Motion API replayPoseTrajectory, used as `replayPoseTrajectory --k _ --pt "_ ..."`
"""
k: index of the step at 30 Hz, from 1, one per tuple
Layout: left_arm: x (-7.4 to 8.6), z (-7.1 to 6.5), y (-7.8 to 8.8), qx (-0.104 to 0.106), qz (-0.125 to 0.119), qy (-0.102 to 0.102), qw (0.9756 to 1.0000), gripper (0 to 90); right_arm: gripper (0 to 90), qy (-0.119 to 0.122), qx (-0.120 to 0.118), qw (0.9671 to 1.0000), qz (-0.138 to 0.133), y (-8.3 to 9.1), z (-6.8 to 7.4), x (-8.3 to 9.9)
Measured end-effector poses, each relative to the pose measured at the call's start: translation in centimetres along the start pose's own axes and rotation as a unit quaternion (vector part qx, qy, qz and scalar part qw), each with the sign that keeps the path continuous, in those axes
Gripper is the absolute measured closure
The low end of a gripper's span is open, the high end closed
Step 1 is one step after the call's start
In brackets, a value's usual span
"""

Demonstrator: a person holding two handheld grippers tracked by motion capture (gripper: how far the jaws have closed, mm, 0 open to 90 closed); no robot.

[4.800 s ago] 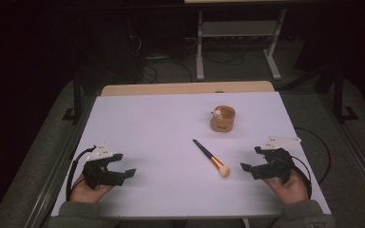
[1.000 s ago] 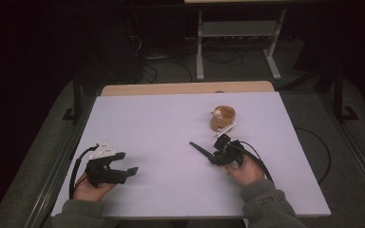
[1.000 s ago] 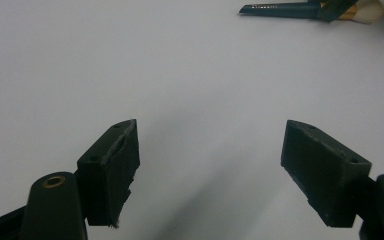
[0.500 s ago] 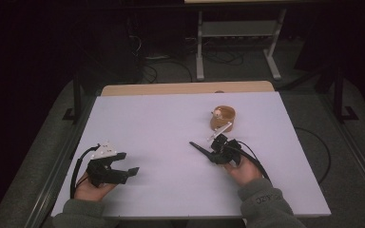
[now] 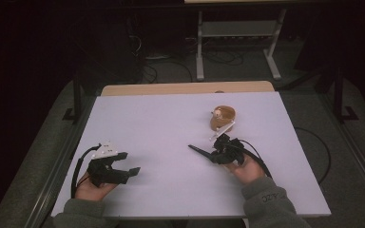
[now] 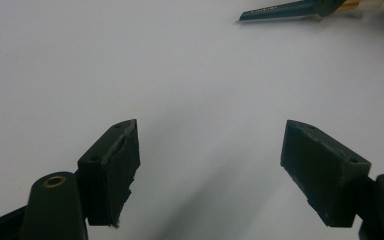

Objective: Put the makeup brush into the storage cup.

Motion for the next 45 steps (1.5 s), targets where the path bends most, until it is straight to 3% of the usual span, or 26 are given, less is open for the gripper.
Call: replayPoseTrajectory --k 11,18,24,29,30,34,36,37,38,39,43,44,45 --pt "-0.7 -0.4 0.2 0.008 -0.007 -0.008 0.9999 23.7 72.9 0.023 -0.020 0.9994 -0.016 1.5 0.9 -0.5" --pt "-2.5 -1.7 0.5 0.027 -0.009 -0.039 0.9988 24.7 72.9 0.066 -0.038 0.9969 -0.018 3.2 2.3 -1.4" --pt "-5.3 -3.2 0.7 0.043 -0.004 -0.084 0.9956 24.7 72.9 0.104 -0.064 0.9922 -0.026 4.8 3.9 -2.8" --pt "-7.4 -4.6 0.7 0.063 0.004 -0.122 0.9905 26.8 72.9 0.133 -0.086 0.9870 -0.028 5.7 5.2 -3.8" --pt "-7.8 -5.0 0.6 0.067 0.009 -0.132 0.9889 27.4 72.9 0.145 -0.095 0.9846 -0.027 5.9 5.7 -4.1" --pt "-8.9 -6.0 0.0 0.087 0.020 -0.159 0.9833 28.7 72.9 0.158 -0.106 0.9814 -0.023 6.0 6.3 -4.4" --pt "-9.2 -6.5 -0.4 0.098 0.029 -0.164 0.9812 29.8 72.9 0.167 -0.122 0.9782 -0.020 6.0 6.6 -4.7" --pt "-9.4 -6.9 -0.9 0.108 0.041 -0.171 0.9785 30.9 72.9 0.176 -0.124 0.9764 -0.018 6.0 6.9 -4.9" --pt "-9.4 -6.9 -0.9 0.108 0.041 -0.171 0.9785 31.6 72.9 0.176 -0.124 0.9764 -0.018 6.0 6.9 -4.9" --pt "-9.5 -7.1 -1.2 0.113 0.044 -0.174 0.9773 33.0 72.9 0.180 -0.134 0.9744 -0.013 5.9 7.2 -5.0" --pt "-9.5 -7.6 -2.2 0.140 0.072 -0.187 0.9696 36.9 72.9 0.193 -0.147 0.9701 -0.009 5.4 7.7 -5.2" --pt "-9.3 -7.8 -2.6 0.150 0.084 -0.191 0.9663 39.2 72.9 0.200 -0.150 0.9683 -0.005 5.2 7.9 -5.3" --pt "-9.3 -7.8 -2.6 0.150 0.084 -0.191 0.9663 40.3 72.9 0.200 -0.150 0.9683 -0.005 5.2 7.9 -5.3"
Point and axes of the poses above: each handheld gripper's, and its own axes: y roughly backward along the jaws, x roughly out of its underside, z roughly to its left, the point moved 2 cm from there along -y, roughly forward along the jaws, and after that the axes turned 3 degrees about -x, right-handed, at the moved point
